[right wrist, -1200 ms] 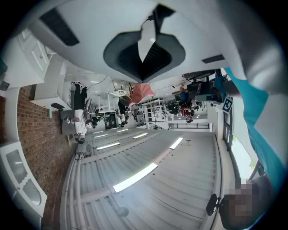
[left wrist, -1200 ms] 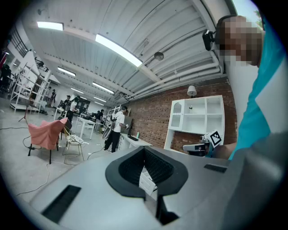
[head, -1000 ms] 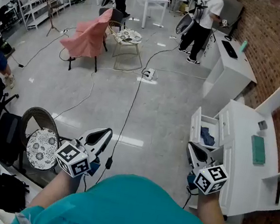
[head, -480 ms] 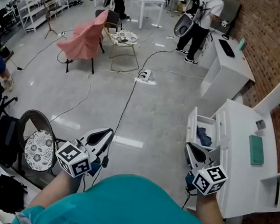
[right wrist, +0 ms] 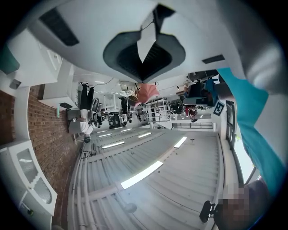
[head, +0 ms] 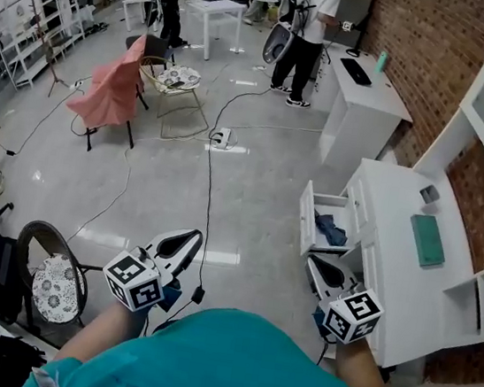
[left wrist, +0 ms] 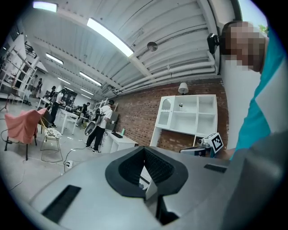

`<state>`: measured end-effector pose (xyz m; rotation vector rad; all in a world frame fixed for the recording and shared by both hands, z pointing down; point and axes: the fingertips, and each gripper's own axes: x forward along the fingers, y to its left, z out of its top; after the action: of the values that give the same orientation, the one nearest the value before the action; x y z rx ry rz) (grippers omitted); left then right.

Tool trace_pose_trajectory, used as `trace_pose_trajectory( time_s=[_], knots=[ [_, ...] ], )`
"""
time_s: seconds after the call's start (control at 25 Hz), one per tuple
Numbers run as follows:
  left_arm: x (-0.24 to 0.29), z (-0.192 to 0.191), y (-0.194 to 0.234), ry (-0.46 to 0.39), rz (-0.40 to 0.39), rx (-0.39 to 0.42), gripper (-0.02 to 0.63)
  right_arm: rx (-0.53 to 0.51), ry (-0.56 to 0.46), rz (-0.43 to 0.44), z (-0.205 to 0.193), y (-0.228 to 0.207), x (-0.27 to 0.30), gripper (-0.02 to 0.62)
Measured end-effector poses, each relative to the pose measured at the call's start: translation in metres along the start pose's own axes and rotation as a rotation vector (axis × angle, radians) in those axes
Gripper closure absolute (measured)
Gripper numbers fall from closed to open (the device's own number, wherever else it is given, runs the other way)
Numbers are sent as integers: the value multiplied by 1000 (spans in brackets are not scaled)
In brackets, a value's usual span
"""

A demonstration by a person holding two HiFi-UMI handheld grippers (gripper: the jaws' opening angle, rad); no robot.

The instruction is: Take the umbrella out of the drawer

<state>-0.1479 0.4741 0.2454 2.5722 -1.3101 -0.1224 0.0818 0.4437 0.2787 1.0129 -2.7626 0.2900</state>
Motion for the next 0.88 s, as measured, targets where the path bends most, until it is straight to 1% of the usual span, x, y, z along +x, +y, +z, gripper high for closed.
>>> trace_pose_trajectory(
  time_s=[0.16,0.24,0.32,0.44,0.52,0.68,0.88],
  knots=[
    [27,-4,6,12,-38,-14,592,-3,22,-26,-10,-16,5,574],
    [31,-2,21,10,-45,-19,592,13,31,-29,-11,-21,21,574],
    [31,1,45,3,-41,-33,592,14,39,-27,-9,-21,46,574],
    [29,6,94,-10,-32,-62,592,-14,39,-15,2,-16,95,574],
    [30,12,133,-14,-38,-61,592,-32,30,-12,14,-14,133,574],
    [34,35,217,1,-44,-75,592,-4,33,-6,41,-9,216,574],
    [41,71,304,14,-57,-48,592,1,16,0,83,-9,309,574]
  ],
)
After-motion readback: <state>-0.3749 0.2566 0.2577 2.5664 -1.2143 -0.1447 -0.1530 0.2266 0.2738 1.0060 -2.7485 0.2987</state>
